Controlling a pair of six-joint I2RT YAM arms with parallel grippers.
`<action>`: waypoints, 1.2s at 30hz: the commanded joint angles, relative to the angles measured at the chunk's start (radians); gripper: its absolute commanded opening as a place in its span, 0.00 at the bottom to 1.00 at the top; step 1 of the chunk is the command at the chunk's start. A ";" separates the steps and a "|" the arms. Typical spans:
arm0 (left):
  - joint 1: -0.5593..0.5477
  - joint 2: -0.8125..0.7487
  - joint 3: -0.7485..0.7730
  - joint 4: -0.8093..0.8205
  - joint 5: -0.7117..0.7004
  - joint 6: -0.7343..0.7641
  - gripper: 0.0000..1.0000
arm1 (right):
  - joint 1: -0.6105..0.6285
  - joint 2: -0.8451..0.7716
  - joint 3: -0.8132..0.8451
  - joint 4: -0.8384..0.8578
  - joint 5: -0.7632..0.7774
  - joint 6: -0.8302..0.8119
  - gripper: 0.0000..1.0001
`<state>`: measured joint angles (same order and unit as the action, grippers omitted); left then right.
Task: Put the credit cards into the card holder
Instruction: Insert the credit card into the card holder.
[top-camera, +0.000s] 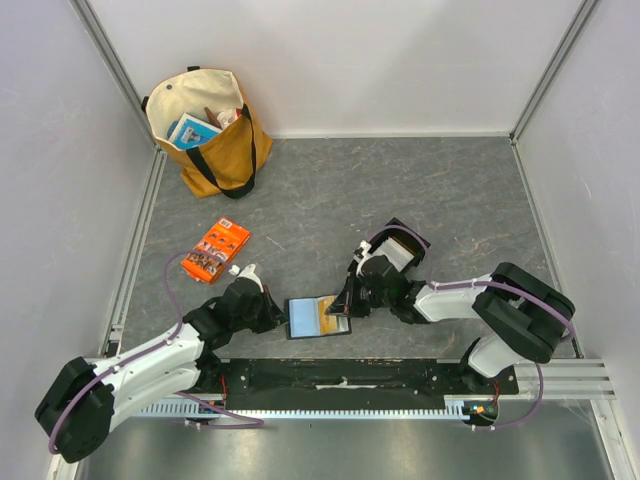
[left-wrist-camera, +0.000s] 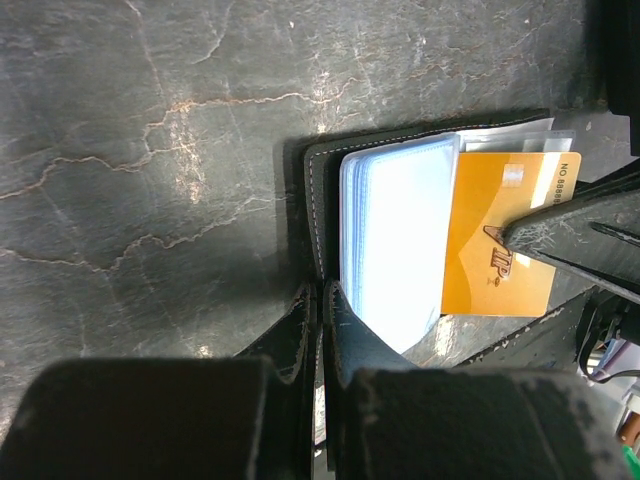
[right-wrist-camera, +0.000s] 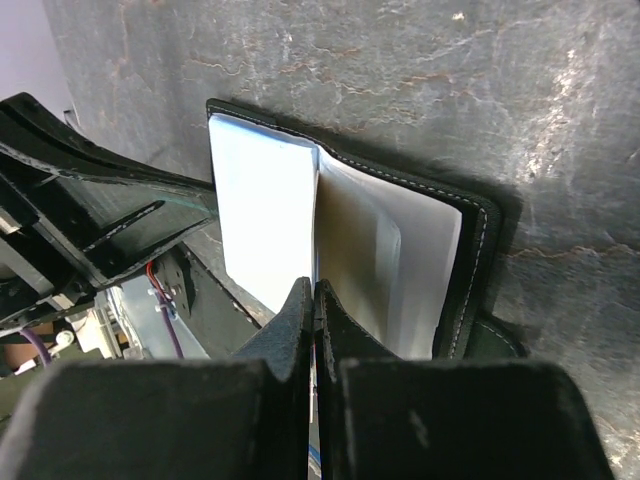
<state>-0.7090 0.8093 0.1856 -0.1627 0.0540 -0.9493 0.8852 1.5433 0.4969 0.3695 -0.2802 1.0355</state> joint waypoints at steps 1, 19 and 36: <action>-0.003 0.017 -0.003 0.025 -0.008 0.017 0.02 | -0.002 -0.023 -0.017 0.105 -0.014 0.041 0.00; -0.003 0.021 0.000 0.023 -0.013 0.023 0.02 | -0.006 0.008 -0.032 0.066 0.029 0.012 0.00; -0.004 0.073 0.009 0.063 0.006 0.027 0.02 | -0.005 0.104 -0.063 0.212 -0.022 0.072 0.00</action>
<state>-0.7090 0.8593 0.1864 -0.1154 0.0582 -0.9489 0.8795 1.6245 0.4576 0.5533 -0.2996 1.0927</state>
